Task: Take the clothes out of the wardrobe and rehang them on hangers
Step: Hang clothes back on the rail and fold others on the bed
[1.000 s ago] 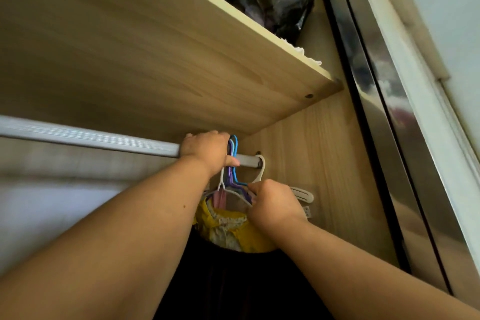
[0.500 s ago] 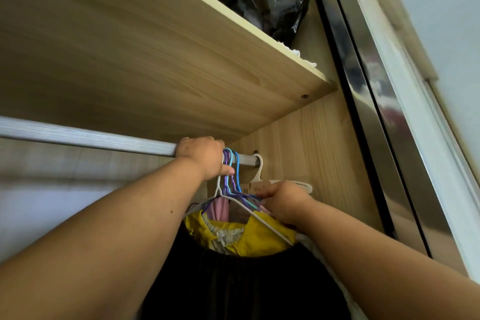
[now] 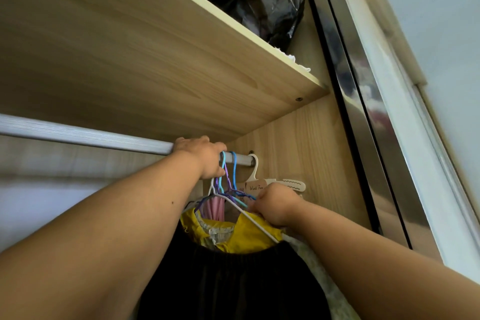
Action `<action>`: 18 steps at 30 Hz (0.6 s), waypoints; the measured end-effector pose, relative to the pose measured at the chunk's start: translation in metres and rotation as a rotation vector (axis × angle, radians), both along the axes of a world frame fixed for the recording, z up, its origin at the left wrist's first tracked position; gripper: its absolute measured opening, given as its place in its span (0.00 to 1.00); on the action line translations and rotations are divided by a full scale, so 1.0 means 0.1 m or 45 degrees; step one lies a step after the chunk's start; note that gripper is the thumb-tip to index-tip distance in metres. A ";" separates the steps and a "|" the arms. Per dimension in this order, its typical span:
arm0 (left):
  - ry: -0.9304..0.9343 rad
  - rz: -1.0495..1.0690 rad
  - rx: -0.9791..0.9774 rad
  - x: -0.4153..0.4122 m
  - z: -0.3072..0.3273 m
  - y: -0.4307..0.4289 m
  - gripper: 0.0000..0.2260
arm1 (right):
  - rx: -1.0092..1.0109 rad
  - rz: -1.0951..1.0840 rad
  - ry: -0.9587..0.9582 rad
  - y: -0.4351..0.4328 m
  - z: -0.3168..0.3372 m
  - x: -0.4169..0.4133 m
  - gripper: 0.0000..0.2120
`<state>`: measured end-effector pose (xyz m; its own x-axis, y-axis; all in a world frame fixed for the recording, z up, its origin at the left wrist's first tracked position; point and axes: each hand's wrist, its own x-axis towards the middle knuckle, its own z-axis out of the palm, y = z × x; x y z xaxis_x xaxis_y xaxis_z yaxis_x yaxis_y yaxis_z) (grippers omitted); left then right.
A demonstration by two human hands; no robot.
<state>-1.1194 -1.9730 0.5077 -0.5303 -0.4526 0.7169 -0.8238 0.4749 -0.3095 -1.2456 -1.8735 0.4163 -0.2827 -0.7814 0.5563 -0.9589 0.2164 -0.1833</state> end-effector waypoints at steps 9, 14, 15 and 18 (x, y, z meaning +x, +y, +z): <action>0.093 0.026 -0.128 0.08 -0.09 -0.01 0.30 | -0.117 -0.101 -0.187 -0.10 -0.03 -0.25 0.16; 0.158 0.077 -0.162 0.11 -0.14 0.02 0.29 | -0.112 0.055 -0.204 0.06 -0.07 -0.20 0.19; 0.171 0.076 -0.150 0.12 -0.14 0.04 0.28 | -0.110 0.053 -0.188 0.08 -0.08 -0.19 0.17; 0.189 0.072 -0.130 0.16 -0.16 0.07 0.26 | -0.096 0.061 -0.147 0.11 -0.08 -0.12 0.15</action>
<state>-1.1032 -1.9663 0.4913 -0.3909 -0.3994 0.8292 -0.8884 0.3992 -0.2265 -1.2575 -1.8621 0.4084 -0.3113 -0.7527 0.5801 -0.9395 0.1521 -0.3068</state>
